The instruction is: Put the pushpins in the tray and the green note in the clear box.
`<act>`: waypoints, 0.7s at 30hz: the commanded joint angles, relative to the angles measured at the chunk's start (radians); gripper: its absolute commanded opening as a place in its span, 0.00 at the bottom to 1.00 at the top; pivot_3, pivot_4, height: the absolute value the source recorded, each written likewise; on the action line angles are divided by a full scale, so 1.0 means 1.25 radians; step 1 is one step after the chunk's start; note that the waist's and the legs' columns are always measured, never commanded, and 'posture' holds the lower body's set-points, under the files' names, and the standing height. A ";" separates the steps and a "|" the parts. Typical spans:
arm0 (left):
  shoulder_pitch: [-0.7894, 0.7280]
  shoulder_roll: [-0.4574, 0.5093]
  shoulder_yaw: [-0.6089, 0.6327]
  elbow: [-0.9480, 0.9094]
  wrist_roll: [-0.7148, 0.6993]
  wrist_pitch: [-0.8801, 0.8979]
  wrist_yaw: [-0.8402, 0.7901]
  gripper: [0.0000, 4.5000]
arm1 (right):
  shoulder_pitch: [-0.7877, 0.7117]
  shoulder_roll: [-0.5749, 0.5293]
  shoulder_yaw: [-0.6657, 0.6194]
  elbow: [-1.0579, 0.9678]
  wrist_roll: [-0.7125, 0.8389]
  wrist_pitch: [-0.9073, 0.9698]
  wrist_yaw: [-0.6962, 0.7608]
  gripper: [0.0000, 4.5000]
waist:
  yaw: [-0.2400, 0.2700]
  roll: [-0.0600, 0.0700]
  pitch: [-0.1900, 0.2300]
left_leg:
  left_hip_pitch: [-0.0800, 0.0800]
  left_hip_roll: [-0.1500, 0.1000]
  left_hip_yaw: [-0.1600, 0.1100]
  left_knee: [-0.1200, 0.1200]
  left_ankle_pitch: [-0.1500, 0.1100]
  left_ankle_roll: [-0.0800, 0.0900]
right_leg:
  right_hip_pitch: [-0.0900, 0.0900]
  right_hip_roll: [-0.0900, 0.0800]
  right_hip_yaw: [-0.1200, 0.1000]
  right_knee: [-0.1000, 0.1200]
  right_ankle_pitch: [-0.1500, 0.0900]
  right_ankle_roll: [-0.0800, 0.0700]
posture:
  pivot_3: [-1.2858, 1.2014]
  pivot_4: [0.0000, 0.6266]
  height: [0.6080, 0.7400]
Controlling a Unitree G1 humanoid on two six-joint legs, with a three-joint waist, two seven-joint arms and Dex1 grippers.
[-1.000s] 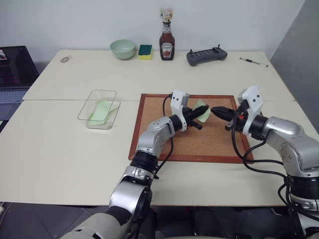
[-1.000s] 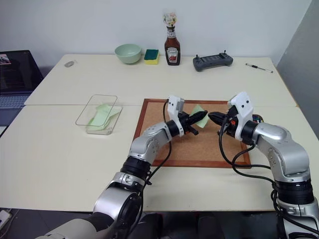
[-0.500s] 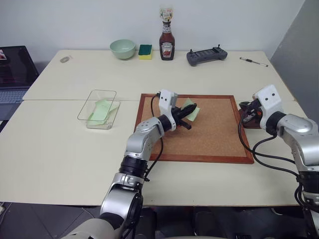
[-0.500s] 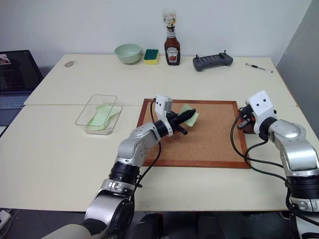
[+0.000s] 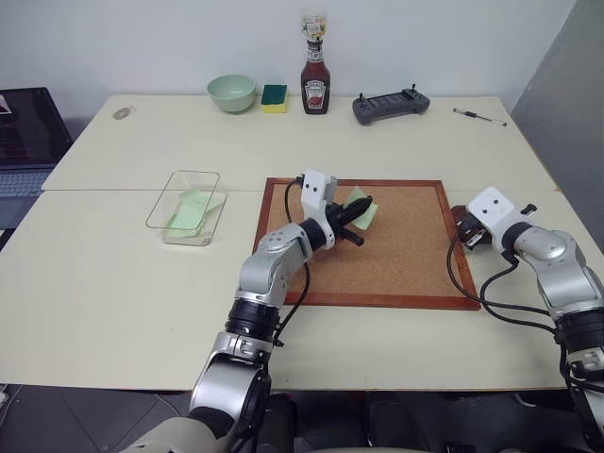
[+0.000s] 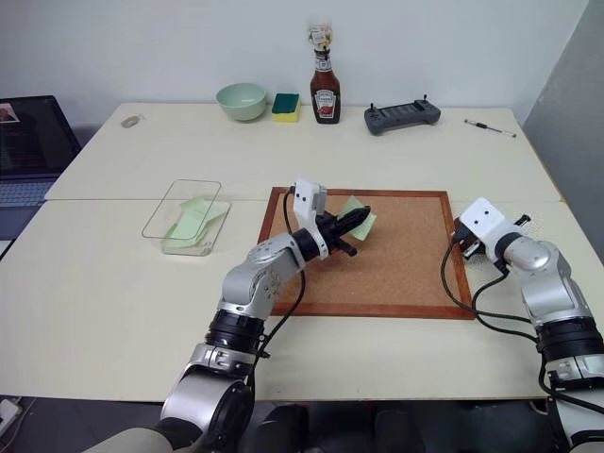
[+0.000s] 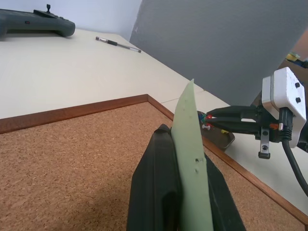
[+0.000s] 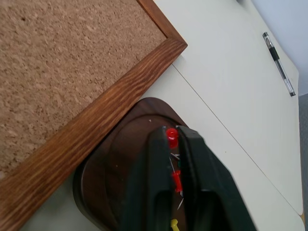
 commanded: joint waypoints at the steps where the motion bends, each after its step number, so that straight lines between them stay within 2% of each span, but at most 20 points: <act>1: -0.009 -0.004 -0.004 -0.036 -0.009 -0.007 0.002 0.00 | -0.018 -0.004 -0.029 -0.006 -0.005 -0.012 -0.003 0.32 | 0.000 0.000 0.000 | 0.000 0.000 0.000 0.000 0.000 0.000 | 0.000 0.000 0.000 0.000 0.000 0.000 | 0.52 0.24 1.00; 15: -0.019 -0.004 -0.005 -0.023 -0.002 -0.020 0.000 0.00 | -0.012 -0.001 -0.044 -0.016 0.004 0.008 0.015 0.97 | 0.000 0.000 0.000 | 0.000 0.000 0.000 0.000 0.000 0.000 | 0.000 0.000 0.000 0.000 0.000 0.000 | 0.52 0.24 1.00; 21: -0.022 -0.003 -0.005 -0.020 -0.002 -0.023 -0.001 0.00 | -0.013 0.003 -0.062 -0.029 0.012 0.014 0.019 0.99 | 0.000 0.000 0.000 | 0.000 0.000 0.000 0.000 0.000 0.000 | 0.000 0.000 0.000 0.000 0.000 0.000 | 0.52 0.24 1.00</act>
